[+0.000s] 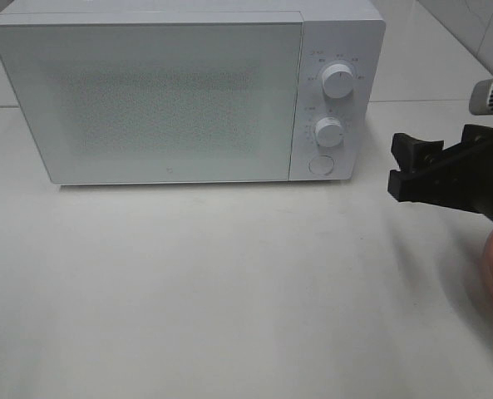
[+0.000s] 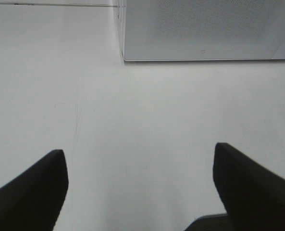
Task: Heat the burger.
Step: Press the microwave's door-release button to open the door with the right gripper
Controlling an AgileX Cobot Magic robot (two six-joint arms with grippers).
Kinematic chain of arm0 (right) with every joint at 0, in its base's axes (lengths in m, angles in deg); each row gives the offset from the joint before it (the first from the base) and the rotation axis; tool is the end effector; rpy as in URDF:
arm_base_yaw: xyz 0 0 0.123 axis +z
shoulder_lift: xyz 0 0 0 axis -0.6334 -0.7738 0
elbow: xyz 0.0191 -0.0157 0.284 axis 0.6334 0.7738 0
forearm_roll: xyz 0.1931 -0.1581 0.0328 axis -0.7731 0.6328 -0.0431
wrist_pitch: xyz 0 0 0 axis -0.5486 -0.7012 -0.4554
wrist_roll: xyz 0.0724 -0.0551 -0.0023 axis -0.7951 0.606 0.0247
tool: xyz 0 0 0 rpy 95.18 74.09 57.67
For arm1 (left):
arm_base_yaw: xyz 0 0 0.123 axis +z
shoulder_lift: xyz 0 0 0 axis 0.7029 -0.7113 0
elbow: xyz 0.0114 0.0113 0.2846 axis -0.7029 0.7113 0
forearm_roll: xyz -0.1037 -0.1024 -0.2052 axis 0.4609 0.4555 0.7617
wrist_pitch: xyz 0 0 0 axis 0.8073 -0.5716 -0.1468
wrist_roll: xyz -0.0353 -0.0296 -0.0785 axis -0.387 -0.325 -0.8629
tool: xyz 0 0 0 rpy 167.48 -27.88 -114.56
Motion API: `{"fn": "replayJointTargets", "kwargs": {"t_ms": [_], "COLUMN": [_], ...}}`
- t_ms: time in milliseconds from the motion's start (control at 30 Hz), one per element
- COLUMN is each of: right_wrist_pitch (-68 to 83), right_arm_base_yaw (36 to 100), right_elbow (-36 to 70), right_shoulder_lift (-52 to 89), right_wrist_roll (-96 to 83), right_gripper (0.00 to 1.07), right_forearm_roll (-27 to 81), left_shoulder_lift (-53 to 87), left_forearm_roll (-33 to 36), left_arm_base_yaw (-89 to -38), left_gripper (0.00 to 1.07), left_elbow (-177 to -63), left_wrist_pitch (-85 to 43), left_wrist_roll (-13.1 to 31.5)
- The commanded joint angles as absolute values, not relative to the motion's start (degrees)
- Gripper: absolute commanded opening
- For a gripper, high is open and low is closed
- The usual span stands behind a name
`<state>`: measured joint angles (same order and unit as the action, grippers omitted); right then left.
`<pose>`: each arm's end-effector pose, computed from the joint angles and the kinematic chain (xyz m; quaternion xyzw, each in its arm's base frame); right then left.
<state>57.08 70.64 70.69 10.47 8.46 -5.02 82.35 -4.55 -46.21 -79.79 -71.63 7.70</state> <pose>0.1963 0.0744 0.1925 -0.0596 0.7569 0.0168 0.6506 0.0001 -0.0117 0.2833 0.0308 0.8609 -0.0712 0.5028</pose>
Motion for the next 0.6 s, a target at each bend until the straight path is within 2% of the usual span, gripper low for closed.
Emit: {"fn": "replayJointTargets", "kwargs": {"t_ms": [33, 267, 600], "right_wrist_pitch": [61.7, 69.9, 71.1], "right_arm_base_yaw": [73.6, 82.8, 87.8], "right_elbow": [70.8, 70.1, 66.3], "right_shoulder_lift": [8.6, 1.5, -5.5], "right_wrist_roll": [12.0, 13.2, 13.1], "right_gripper": [0.74, 0.74, 0.74], "right_forearm_roll": [-9.1, -19.7, -24.3], "left_shoulder_lift": [82.3, 82.3, 82.3], "left_forearm_roll": [-4.4, -4.4, -4.4], "left_arm_base_yaw": [-46.4, -46.4, -46.4], "left_gripper": [0.78, 0.78, 0.78], "left_elbow": [-79.6, -79.6, -79.6], "left_wrist_pitch": [-71.7, -71.7, -71.7], "left_wrist_roll": [7.8, 7.8, 7.8]}}
